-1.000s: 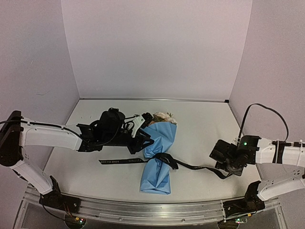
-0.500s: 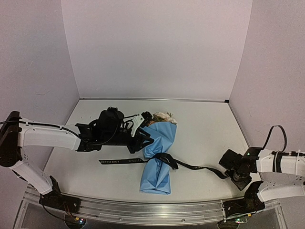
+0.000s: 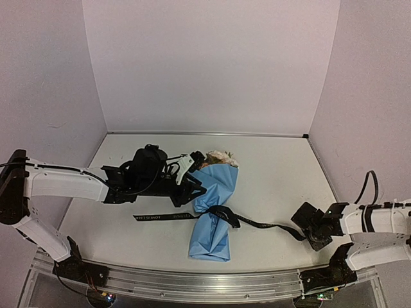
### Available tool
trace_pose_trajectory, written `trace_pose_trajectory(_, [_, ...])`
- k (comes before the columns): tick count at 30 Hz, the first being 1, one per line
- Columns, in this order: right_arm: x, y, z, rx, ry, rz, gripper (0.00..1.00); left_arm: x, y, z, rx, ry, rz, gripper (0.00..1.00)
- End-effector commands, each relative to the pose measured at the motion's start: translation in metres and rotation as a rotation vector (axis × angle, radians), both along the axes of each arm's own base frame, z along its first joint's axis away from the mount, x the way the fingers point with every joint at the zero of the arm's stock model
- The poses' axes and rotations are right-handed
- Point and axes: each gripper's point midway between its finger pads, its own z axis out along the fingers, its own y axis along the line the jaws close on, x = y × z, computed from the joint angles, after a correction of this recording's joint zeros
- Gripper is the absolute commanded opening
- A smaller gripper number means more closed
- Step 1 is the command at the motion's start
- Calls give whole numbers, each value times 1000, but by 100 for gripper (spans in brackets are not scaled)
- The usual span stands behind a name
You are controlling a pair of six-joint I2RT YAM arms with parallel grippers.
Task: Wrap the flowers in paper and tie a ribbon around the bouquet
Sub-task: Cross the half-tied ribbon over the folded bouquet.
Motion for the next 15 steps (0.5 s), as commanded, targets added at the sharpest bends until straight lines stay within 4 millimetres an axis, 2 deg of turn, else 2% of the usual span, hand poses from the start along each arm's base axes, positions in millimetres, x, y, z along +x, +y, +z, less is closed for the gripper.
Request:
trace_pose_trajectory(1, [8,12,-11,35,6,4,28,6,0,41,-93,-7,3,31])
trace_pose_trajectory(4, [16,22,-10,36,28,71,1,15,5,50,-140,53,25,32])
trace_pose_trajectory(6, [34,35,6,27,24,172,0,19,8,59,-180,95,16,34])
trace_pose_trajectory(8, [65,58,34,22,19,353,0,22,11,68,-212,132,4,37])
trace_pose_trajectory(9, [84,73,55,7,3,475,0,24,12,73,-230,150,-2,39])
trace_pose_trajectory(11, [117,109,97,-22,-40,719,0,30,17,81,-266,190,-14,41])
trace_pose_trajectory(13, [143,169,141,74,-108,975,0,41,25,88,-308,228,-14,44])
trace_pose_trajectory(15, [151,228,180,231,-165,1205,0,48,31,95,-337,255,-34,46])
